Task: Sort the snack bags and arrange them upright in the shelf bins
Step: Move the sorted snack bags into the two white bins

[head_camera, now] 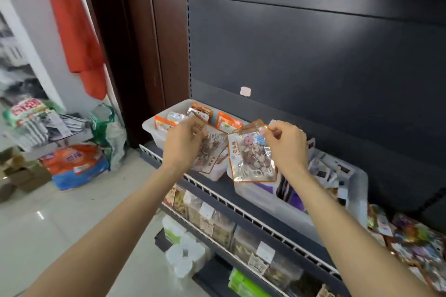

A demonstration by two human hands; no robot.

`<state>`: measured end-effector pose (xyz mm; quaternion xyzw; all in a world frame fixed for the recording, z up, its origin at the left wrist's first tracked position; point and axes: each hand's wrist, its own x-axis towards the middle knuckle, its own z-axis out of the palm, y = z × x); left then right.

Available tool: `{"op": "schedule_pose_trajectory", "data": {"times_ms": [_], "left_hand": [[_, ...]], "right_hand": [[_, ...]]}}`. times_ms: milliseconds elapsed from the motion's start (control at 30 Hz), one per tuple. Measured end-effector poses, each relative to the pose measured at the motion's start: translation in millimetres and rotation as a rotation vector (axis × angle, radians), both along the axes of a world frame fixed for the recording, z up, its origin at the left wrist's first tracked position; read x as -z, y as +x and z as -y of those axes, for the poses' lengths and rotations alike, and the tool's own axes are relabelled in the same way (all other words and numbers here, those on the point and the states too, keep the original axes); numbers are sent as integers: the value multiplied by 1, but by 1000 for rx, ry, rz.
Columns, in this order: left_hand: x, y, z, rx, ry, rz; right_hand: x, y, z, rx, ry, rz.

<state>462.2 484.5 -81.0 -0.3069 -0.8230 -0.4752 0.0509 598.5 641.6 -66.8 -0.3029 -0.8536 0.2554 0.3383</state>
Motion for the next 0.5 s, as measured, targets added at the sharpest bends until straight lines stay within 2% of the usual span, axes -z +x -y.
{"op": "schedule_pose_trajectory", "data": {"times_ms": [200,400,500], "left_hand": [[9,-103,-33,4,-102,8],[35,-174,-73,161,-216,89],[60,-200,-97,274,-365,123]], "right_hand": [[11,-92,-31,50,-25,-11],[29,-132,-60,183,-29,108],[32,-144,-67,265,-68,132]]}}
